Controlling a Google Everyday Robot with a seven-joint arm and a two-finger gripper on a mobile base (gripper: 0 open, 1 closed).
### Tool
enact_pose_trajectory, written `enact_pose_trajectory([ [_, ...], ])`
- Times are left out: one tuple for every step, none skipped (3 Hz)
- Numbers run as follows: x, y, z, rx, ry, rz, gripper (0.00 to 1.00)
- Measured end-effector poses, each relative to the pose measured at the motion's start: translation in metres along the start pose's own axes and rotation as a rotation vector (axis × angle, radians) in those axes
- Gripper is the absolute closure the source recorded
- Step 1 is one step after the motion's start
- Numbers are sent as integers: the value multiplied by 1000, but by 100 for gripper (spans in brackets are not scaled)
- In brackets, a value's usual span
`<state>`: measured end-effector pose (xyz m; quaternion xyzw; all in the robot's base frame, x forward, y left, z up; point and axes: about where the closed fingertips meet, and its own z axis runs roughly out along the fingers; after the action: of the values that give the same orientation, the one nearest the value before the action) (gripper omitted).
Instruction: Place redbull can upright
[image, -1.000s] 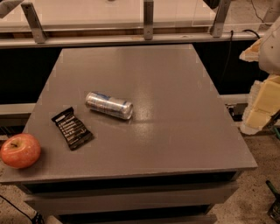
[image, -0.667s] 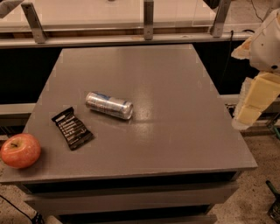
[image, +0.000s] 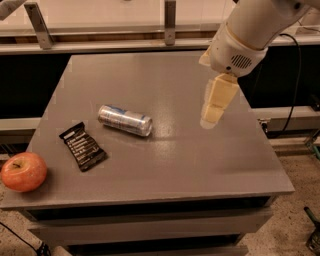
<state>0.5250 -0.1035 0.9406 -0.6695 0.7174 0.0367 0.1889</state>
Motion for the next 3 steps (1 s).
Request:
enact_pose_trajectory([
  [-48,-12,39,-66,-50,-45,0],
  [-91,-18,69,-110,-58,-79,0],
  [-122,-21,94,-126,-26,-103,0],
])
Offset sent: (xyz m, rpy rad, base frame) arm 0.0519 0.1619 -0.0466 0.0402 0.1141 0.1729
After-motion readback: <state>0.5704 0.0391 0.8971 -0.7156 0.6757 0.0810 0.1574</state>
